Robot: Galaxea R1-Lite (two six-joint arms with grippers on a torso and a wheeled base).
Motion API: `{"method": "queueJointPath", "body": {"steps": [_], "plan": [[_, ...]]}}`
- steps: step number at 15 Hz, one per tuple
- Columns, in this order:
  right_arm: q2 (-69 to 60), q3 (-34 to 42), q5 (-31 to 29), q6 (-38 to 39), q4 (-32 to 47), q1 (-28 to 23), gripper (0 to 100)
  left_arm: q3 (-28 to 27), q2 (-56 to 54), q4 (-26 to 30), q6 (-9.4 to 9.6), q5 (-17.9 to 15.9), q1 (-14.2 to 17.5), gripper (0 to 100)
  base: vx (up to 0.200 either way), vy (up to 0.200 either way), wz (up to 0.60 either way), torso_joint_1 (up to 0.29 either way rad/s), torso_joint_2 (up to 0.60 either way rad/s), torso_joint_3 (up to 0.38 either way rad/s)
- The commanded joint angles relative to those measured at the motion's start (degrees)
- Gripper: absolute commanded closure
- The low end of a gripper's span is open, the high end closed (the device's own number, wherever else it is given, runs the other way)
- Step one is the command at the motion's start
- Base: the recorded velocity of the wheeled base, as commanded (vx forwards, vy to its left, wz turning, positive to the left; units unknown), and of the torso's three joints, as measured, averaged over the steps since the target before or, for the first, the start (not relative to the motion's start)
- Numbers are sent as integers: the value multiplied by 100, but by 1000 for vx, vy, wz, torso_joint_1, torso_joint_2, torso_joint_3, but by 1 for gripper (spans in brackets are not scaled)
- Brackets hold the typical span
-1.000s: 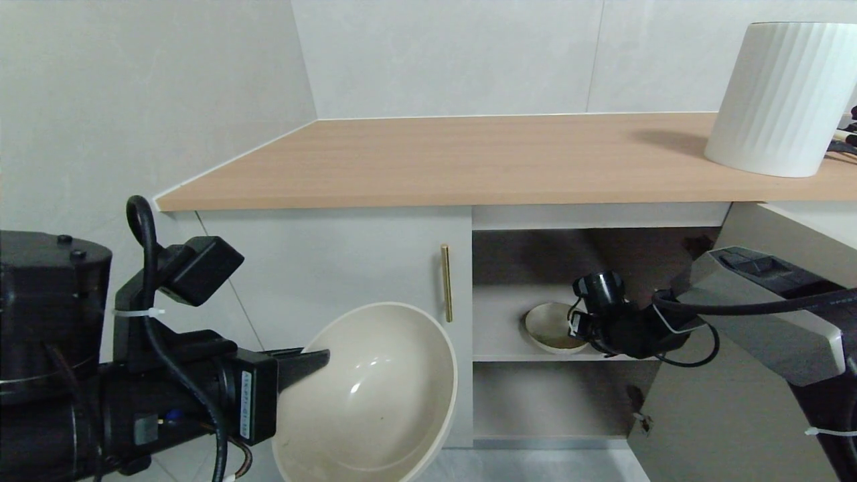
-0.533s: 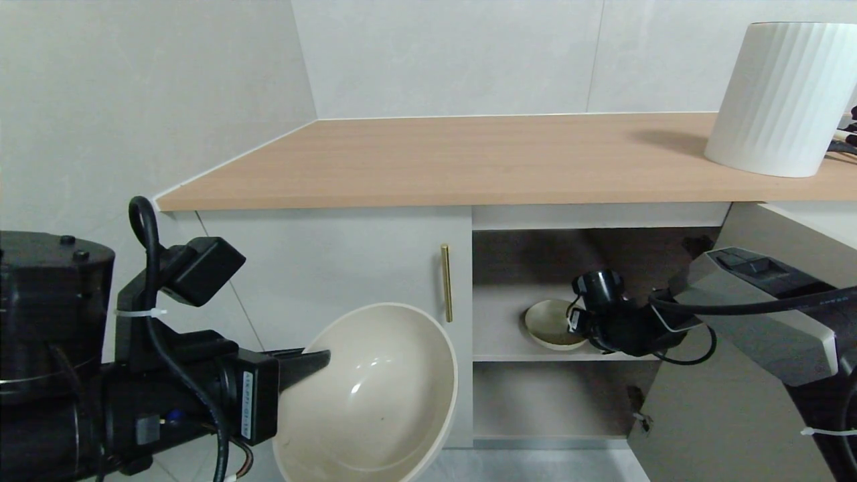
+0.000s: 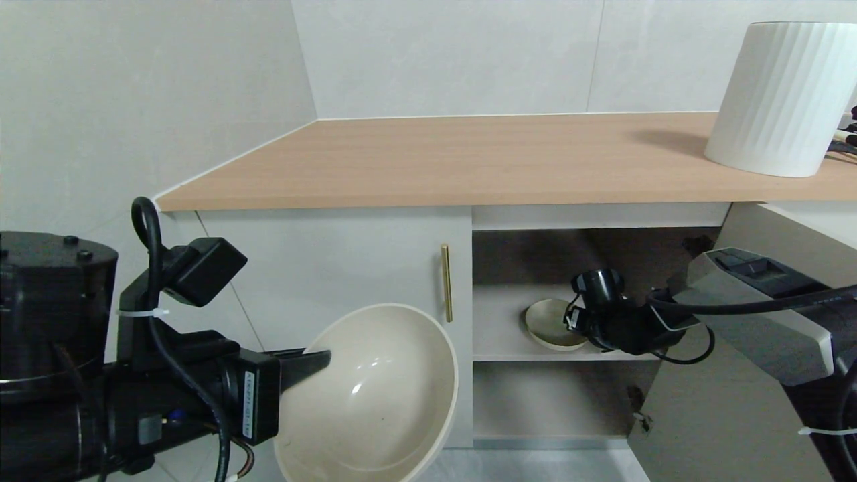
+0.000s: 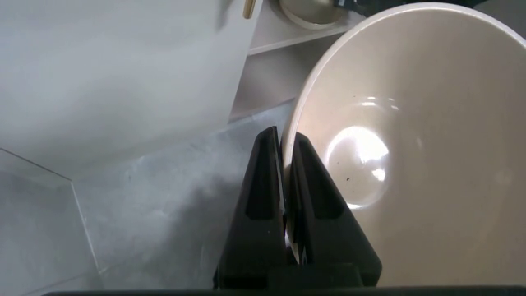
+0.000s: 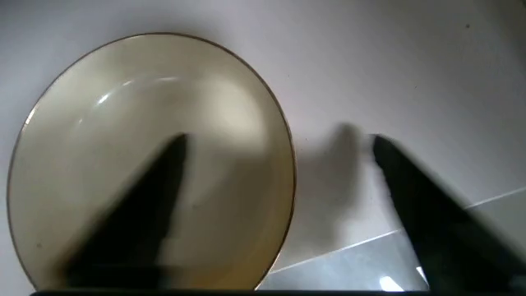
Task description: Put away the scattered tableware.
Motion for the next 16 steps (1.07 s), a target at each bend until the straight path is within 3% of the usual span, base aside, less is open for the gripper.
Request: {"method": "queueJointPath", "body": {"steps": [1,3,6,7,10,13,14,16], "plan": [[-227,134,3,43,19,3,0,8,109,-2,7,-1,-2,100,0,0,0,0,0,0],[-921,785,152,52,19,65,0,-27,443,-2,42,16,-2,100,0,0,0,0,0,0],[-1984,1690,864,25,28,249,0,-97,1023,-11,420,25,-29,100,0,0,0,0,0,0],[-2767,2243,1497,-80,169,434,0,-176,1489,-81,552,51,-46,100,0,0,0,0,0,0],[-3742,2569,2007,-432,907,777,0,-203,1990,-494,561,104,-143,100,0,0,0,0,0,0],[-4560,2621,2165,-607,1821,1225,0,-211,2746,-907,552,842,-495,100,0,0,0,0,0,0],[-4858,2674,2437,-748,2076,1365,0,-220,3001,-1066,526,1229,-679,100,0,0,0,0,0,0],[-5122,2718,2780,-810,2366,1550,0,-168,3115,-1329,499,1422,-899,100,0,0,0,0,0,0]]}}
